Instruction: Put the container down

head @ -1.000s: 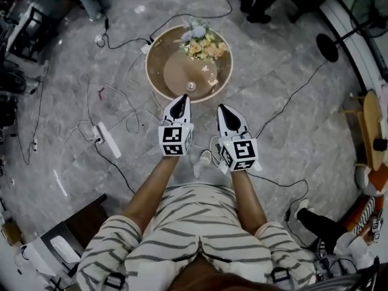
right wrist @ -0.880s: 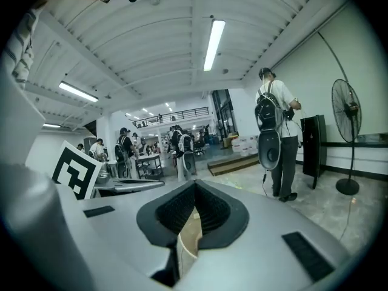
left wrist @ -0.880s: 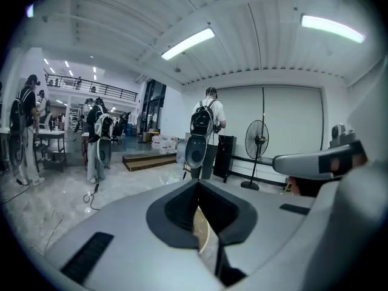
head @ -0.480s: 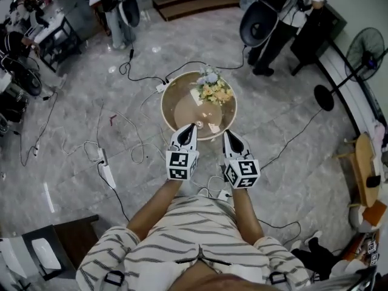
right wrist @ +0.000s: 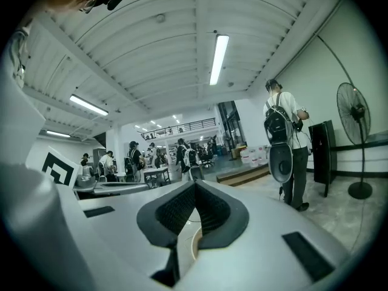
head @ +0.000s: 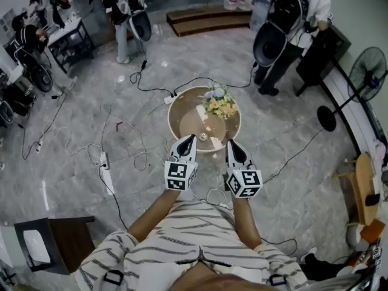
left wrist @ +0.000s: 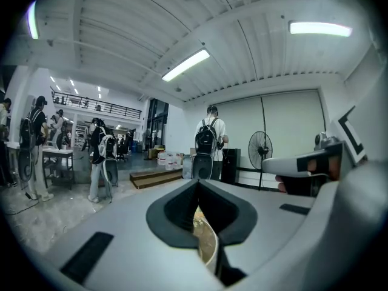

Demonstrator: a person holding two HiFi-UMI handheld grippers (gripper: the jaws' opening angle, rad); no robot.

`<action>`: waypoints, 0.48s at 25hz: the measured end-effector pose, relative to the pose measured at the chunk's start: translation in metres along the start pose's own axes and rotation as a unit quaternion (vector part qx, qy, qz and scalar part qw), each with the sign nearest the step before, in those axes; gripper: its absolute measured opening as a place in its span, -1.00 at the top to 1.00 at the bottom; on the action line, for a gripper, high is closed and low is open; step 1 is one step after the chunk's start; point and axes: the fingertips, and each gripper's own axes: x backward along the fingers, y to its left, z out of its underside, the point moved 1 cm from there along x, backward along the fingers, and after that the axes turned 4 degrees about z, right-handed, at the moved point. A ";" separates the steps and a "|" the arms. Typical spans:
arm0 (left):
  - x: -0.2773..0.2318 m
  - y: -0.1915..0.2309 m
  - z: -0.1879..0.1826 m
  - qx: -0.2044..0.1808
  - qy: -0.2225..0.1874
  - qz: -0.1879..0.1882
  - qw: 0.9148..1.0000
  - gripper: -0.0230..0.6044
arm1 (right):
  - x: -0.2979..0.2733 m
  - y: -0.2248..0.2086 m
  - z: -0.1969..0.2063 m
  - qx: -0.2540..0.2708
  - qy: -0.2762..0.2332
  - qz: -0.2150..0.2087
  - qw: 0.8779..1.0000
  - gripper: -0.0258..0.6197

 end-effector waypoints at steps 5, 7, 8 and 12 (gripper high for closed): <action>0.009 -0.003 0.000 0.003 -0.004 0.000 1.000 0.93 | 0.002 0.009 -0.006 -0.012 -0.012 -0.025 1.000 0.90; 0.012 -0.004 0.001 0.005 -0.003 0.000 1.000 0.93 | 0.003 0.011 -0.004 -0.008 -0.009 -0.026 1.000 0.90; 0.013 -0.004 0.001 0.006 -0.003 0.001 1.000 0.93 | 0.003 0.011 -0.004 -0.006 -0.007 -0.025 1.000 0.90; 0.014 -0.003 -0.002 0.009 -0.010 0.000 1.000 0.93 | 0.004 0.010 -0.003 -0.002 -0.006 -0.022 1.000 0.90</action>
